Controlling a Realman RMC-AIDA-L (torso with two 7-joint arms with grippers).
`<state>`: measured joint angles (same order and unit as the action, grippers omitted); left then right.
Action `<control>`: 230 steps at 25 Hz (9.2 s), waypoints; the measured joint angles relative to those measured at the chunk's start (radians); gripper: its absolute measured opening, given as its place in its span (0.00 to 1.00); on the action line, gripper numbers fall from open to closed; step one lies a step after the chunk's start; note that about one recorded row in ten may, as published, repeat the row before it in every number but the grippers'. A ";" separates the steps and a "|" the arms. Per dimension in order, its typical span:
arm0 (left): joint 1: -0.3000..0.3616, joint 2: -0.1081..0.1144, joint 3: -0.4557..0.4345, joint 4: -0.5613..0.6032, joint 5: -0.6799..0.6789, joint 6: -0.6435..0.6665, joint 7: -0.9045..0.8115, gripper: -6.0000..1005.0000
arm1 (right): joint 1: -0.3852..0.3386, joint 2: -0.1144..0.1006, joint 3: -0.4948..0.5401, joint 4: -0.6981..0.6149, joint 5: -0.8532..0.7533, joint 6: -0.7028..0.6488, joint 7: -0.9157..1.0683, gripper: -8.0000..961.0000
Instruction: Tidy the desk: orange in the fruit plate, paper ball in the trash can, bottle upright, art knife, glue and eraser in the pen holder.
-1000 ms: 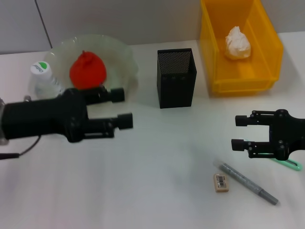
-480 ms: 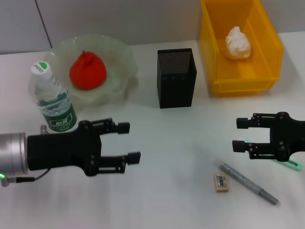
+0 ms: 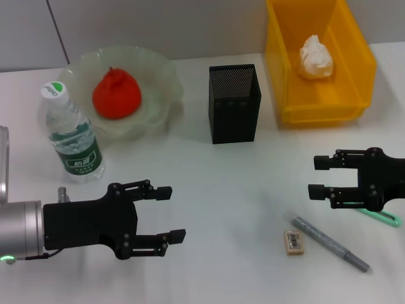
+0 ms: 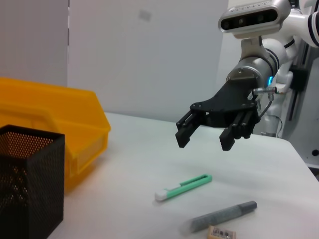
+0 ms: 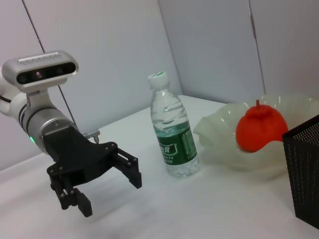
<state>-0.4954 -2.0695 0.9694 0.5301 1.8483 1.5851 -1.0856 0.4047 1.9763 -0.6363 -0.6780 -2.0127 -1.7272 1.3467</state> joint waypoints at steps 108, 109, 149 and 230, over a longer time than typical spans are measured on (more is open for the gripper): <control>0.009 0.002 -0.017 -0.038 -0.041 -0.073 0.012 0.80 | 0.399 0.101 -0.496 -0.255 -0.856 0.179 0.816 0.38; 0.009 0.002 -0.017 -0.038 -0.041 -0.073 0.012 0.80 | 0.398 0.101 -0.496 -0.255 -0.856 0.179 0.816 0.38; 0.006 0.003 -0.017 -0.036 -0.054 -0.071 0.014 0.80 | 0.401 0.101 -0.496 -0.225 -0.853 0.210 0.815 0.27; 0.008 0.006 -0.034 -0.028 -0.068 -0.060 0.012 0.80 | 0.366 0.079 -0.388 -0.369 -0.621 0.167 0.763 0.21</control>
<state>-0.4876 -2.0631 0.9357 0.5017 1.7807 1.5250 -1.0734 0.7709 2.0556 -1.0245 -1.0467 -2.6332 -1.5599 2.1100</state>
